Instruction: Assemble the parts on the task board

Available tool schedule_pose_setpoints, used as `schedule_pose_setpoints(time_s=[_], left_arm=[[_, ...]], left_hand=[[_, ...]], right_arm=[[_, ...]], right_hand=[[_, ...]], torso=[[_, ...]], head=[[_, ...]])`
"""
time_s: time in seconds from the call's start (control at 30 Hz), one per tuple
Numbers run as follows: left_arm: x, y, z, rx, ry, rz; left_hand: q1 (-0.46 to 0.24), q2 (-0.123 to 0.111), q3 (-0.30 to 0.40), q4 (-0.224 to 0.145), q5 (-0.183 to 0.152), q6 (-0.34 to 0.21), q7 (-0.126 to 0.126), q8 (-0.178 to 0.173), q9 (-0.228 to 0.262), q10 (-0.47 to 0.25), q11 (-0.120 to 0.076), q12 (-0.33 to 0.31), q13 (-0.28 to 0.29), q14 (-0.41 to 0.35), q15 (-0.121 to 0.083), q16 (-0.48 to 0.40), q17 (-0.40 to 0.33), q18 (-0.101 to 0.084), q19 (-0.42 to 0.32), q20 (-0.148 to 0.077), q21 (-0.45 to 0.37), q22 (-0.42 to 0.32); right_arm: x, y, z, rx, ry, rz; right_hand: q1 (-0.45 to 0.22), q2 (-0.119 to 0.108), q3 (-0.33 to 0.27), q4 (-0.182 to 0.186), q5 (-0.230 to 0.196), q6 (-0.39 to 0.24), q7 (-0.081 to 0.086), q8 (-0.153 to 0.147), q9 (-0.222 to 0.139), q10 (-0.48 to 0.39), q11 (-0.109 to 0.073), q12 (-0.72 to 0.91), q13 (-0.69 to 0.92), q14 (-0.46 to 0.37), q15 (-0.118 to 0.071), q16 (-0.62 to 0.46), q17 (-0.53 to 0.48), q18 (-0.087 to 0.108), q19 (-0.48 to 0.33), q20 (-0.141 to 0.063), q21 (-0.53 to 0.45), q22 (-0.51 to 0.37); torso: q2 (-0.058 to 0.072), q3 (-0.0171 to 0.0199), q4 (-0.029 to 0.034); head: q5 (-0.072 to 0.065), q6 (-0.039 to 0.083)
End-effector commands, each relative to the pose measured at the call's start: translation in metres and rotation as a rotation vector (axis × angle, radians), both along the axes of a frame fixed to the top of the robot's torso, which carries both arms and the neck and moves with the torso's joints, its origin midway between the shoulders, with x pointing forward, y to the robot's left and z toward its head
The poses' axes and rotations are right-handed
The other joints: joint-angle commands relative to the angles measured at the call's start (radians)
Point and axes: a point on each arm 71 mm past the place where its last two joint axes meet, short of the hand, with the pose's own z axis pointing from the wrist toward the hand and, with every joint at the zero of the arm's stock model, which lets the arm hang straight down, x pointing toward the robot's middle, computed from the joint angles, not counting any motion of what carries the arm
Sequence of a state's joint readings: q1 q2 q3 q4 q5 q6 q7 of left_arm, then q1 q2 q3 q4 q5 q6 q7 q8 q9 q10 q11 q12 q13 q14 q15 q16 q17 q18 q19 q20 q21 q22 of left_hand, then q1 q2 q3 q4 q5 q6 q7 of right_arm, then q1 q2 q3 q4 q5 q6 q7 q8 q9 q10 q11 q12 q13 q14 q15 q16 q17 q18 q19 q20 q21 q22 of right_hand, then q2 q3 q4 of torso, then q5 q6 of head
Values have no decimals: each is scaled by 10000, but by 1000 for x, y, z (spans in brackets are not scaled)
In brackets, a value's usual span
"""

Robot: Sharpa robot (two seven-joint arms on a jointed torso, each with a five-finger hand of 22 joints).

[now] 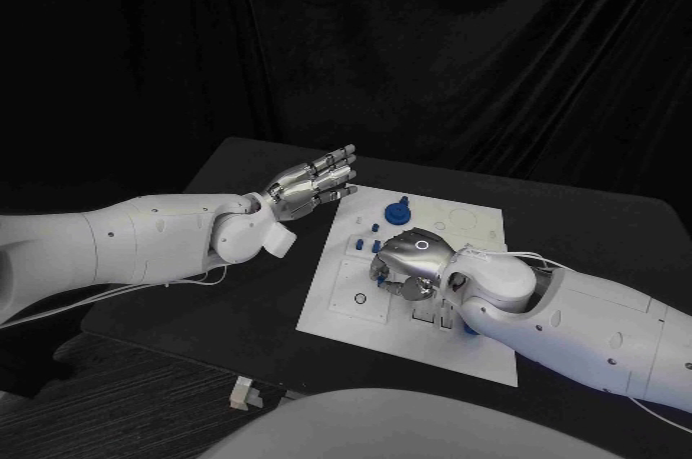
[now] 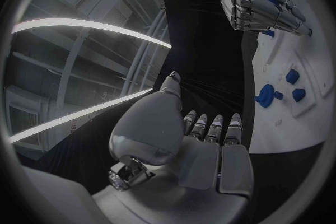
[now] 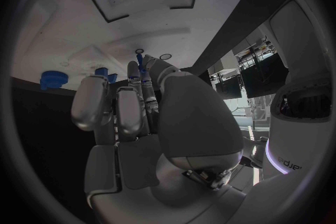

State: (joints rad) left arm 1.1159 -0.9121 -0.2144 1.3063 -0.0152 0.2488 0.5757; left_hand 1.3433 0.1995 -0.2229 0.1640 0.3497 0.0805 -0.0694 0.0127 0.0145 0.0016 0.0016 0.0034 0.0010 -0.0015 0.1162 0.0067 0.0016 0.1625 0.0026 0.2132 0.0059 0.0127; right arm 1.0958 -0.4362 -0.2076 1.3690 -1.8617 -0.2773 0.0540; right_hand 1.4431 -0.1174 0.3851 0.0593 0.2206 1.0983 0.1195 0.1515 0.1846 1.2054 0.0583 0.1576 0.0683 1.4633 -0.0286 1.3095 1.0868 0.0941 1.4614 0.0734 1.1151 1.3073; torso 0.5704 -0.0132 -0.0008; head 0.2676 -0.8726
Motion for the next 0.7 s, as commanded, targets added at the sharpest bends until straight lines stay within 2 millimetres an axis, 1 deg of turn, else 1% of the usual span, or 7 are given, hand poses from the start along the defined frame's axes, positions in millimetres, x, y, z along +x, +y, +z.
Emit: schedule_pose_setpoints(time_s=[0.03,0.3,0.47,0.7], left_arm=[[0,-2,1,-206,-15,-80],[0,-2,0,-210,12,-118],[0,-3,0,-209,23,-130],[-1,-2,0,-188,48,-131]], left_hand=[[3,95,5,-62,54,-5,42,35,9,-16,58,-34,-10,15,47,-67,-16,52,10,46,-17,11],[3,95,5,-62,54,-5,42,35,9,-16,58,-34,-10,15,47,-67,-16,52,10,46,-17,11],[3,95,5,-62,54,-5,42,35,9,-16,58,-34,-10,15,47,-67,-16,52,10,46,-17,11],[3,108,6,-68,56,-10,50,34,8,-16,65,-34,-10,15,62,-67,-16,55,12,60,-16,14]], right_arm=[[1,-1,-2,-97,-49,-157],[0,-2,-4,-142,3,-190],[0,-3,-6,-177,51,-230],[-1,-5,-10,-201,102,-290]], right_hand=[[-105,29,43,7,42,-44,18,10,8,44,9,-55,10,192,57,-37,-7,-84,10,44,-57,1494],[-105,29,43,7,42,-44,18,10,8,44,9,-55,10,192,57,-37,-7,-84,10,44,-57,1494],[-105,29,43,7,42,-44,18,10,8,44,9,-55,10,192,57,-37,-7,-84,10,44,-57,1494],[-105,29,43,7,42,-44,18,10,8,44,9,-55,10,192,57,-37,-7,-84,10,44,-57,1494]], torso=[[5,-2,-6],[3,-1,2],[-1,-3,-1],[-1,-2,-6]], head=[[5,0],[-8,0],[9,0],[-12,0]])
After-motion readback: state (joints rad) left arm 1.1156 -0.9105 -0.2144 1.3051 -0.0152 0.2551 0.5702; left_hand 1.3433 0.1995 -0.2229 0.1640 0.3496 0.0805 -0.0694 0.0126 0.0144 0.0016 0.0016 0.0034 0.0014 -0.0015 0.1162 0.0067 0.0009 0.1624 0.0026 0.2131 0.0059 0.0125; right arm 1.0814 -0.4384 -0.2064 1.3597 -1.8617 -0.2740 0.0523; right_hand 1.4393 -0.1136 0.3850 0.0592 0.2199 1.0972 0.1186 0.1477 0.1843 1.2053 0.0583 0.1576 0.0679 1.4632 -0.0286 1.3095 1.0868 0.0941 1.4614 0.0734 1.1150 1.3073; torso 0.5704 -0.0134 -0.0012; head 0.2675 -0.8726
